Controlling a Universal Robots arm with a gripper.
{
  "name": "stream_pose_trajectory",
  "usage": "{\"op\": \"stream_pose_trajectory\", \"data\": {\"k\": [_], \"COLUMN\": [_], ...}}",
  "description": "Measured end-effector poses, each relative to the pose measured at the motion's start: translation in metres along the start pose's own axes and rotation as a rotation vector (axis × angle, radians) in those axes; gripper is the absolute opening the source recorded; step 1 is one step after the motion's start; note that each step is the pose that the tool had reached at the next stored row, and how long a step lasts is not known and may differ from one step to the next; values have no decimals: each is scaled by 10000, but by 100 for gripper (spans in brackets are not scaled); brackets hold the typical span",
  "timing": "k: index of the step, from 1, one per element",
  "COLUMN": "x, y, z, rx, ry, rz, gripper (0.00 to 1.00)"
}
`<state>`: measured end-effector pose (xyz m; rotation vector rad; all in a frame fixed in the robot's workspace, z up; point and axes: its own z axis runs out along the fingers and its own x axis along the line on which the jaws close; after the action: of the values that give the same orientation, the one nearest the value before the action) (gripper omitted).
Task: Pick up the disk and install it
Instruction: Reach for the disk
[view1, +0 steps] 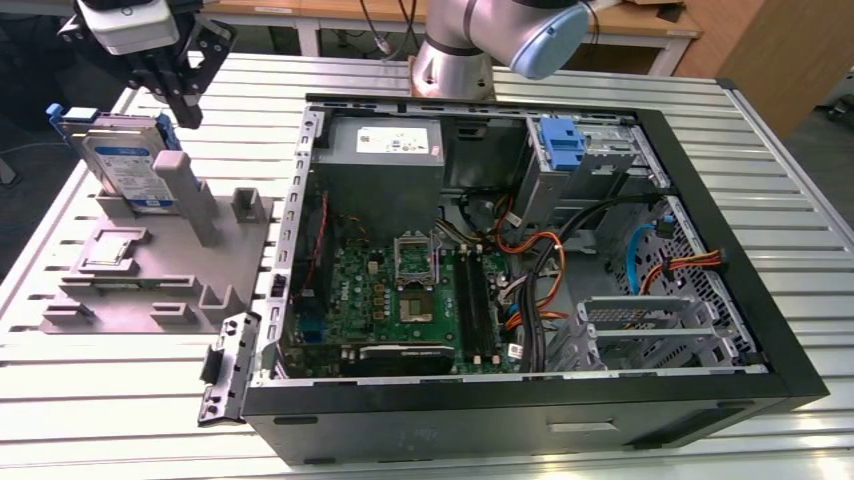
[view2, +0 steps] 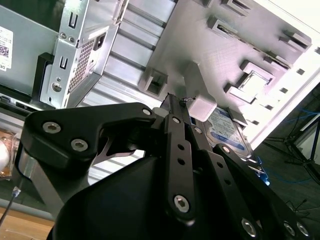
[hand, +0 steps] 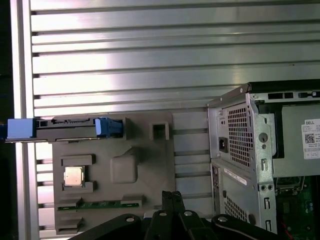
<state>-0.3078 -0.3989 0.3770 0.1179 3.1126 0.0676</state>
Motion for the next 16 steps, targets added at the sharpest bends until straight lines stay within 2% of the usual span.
{"op": "stream_pose_trajectory", "data": {"k": [16], "x": [61], "y": [-5], "z": [3], "rx": [0], "ry": [0], "rz": [0], "gripper": [10]}}
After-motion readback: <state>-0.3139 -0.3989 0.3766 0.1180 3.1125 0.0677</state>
